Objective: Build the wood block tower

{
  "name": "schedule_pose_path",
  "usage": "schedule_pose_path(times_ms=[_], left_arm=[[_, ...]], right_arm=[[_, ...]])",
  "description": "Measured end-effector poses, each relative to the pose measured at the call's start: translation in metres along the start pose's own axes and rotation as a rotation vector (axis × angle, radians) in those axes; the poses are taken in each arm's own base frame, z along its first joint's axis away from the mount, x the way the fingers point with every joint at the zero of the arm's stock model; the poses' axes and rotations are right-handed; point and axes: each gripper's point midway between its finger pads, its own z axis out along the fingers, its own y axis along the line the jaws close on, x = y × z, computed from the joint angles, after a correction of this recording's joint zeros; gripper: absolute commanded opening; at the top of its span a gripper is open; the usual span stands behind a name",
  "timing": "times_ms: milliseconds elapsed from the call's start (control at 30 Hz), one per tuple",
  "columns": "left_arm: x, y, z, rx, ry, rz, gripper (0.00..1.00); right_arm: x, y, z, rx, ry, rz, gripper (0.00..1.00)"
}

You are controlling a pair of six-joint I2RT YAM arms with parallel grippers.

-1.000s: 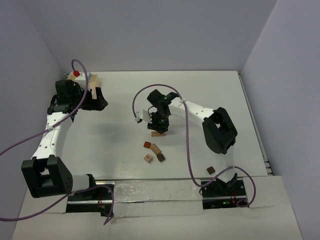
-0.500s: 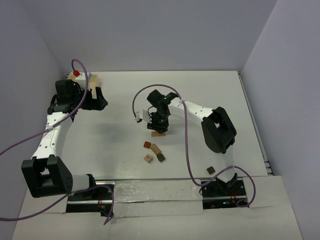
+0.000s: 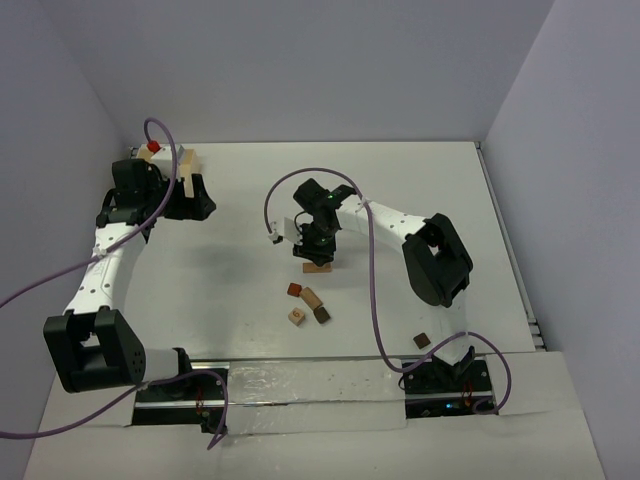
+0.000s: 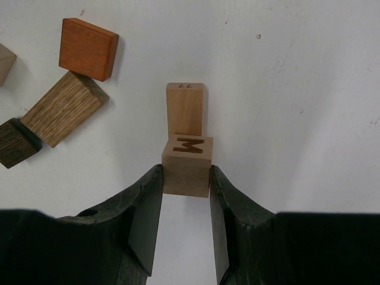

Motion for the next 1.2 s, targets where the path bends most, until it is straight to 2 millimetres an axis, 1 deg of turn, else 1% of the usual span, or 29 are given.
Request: schedule_pose_path(times_ms=[333,800,1200], left_arm=[[0.0017,0.0007,0.0019,0.001,0.006,-0.003,0.99],[0.0036,0.0015,0.0038,0.001,0.014,-0.008,0.99],[0.0049,0.002,0.0052,0.001,0.019,-0.012,0.99]], right_arm=[[-0.0001,-0.0009,0.0007,0.003,-0.003,-0.001,0.18],[0.0051,-0.0007,0.0028,0.0,0.003,0.009,0.19],[0.0068,0.0005,0.0042,-0.006,0.004,0.012,0.22]])
